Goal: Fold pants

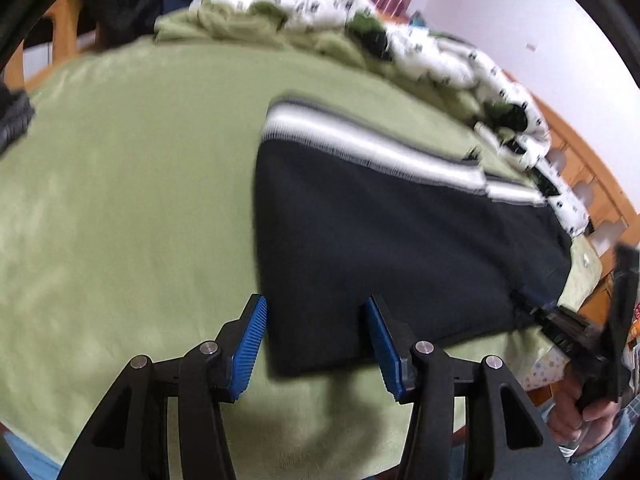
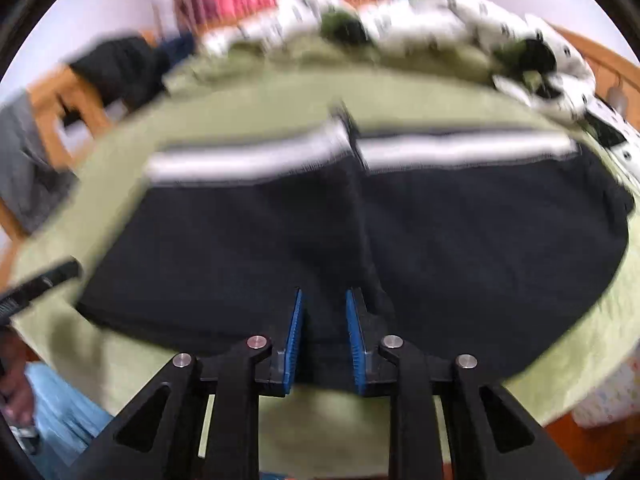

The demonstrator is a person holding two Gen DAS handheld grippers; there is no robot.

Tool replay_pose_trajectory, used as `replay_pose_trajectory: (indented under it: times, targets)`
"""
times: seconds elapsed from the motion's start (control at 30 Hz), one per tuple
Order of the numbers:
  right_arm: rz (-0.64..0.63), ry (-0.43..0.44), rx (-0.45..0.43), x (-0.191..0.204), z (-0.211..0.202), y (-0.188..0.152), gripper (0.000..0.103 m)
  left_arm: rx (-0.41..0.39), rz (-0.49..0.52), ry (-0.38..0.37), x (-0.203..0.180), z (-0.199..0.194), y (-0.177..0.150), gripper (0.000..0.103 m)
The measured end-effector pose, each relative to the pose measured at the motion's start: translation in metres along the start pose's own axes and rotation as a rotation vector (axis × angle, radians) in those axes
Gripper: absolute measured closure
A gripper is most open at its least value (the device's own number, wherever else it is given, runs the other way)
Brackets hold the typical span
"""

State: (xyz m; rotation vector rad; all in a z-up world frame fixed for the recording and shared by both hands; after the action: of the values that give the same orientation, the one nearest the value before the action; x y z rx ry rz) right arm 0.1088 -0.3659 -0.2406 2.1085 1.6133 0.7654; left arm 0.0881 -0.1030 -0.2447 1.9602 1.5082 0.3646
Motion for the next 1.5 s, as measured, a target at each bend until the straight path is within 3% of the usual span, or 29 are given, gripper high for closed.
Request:
replay_pose_trajectory:
  times: [0.1, 0.23, 0.3, 0.37, 0.47, 0.6, 0.67, 0.8, 0.93, 1.0, 1.17, 1.27, 1.5]
  targets:
    - [-0.01, -0.014, -0.022, -0.004, 0.0, -0.007, 0.091, -0.019, -0.019, -0.013, -0.001, 0.002, -0.019, 0.053]
    - [0.007, -0.016, -0.009, -0.008, -0.01, -0.01, 0.089, 0.022, -0.074, -0.071, 0.003, -0.011, -0.021, 0.053]
    - [0.056, -0.015, 0.02, -0.017, -0.013, -0.013, 0.073, 0.015, -0.096, -0.073, 0.009, -0.02, -0.019, 0.053]
    - [0.112, -0.022, 0.021, -0.032, -0.021, -0.011, 0.072, -0.005, -0.11, -0.049, 0.015, -0.029, -0.012, 0.053]
    - [0.198, -0.048, 0.001, -0.057, -0.043, 0.006, 0.063, -0.04, -0.148, -0.063, 0.022, -0.039, -0.005, 0.053]
    - [0.352, -0.018, -0.095, -0.099, -0.078, 0.035, 0.039, -0.073, -0.173, -0.055, 0.033, -0.043, 0.008, 0.053]
    - [0.392, -0.036, -0.145, -0.124, -0.088, 0.045, 0.033, -0.067, -0.159, -0.041, 0.037, -0.04, 0.012, 0.053]
    - [0.461, -0.13, -0.173, -0.185, -0.087, 0.047, 0.032, -0.036, -0.156, -0.037, 0.044, -0.026, 0.022, 0.053]
    - [0.565, -0.123, -0.132, -0.238, -0.061, 0.042, 0.032, -0.039, -0.207, -0.086, 0.053, -0.007, 0.035, 0.053]
    - [0.63, -0.072, -0.111, -0.256, -0.042, 0.042, 0.032, -0.024, -0.237, -0.11, 0.058, 0.005, 0.038, 0.053]
    - [0.694, 0.014, -0.116, -0.272, -0.008, 0.046, 0.032, 0.039, -0.294, -0.215, 0.062, 0.042, 0.04, 0.053]
    - [0.656, 0.021, -0.181, -0.275, 0.002, 0.067, 0.032, 0.028, -0.27, -0.263, 0.058, 0.054, 0.048, 0.053]
    - [0.674, 0.057, -0.186, -0.293, 0.041, 0.12, 0.035, 0.055, -0.264, -0.389, 0.042, 0.088, 0.075, 0.055]
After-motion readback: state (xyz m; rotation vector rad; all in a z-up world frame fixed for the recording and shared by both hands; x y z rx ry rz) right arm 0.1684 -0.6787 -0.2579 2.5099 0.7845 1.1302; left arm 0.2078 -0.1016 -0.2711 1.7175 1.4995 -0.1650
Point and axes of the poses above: each gripper's, at about its wrist camera, not at the fingertips, and z roughly the way its jaws point, x to its left, y to its top, the point moved 8 cm from there along z, roughly the way its jaws point, and after that the axes turned 13 degrees about z, right-handed, at the moved point
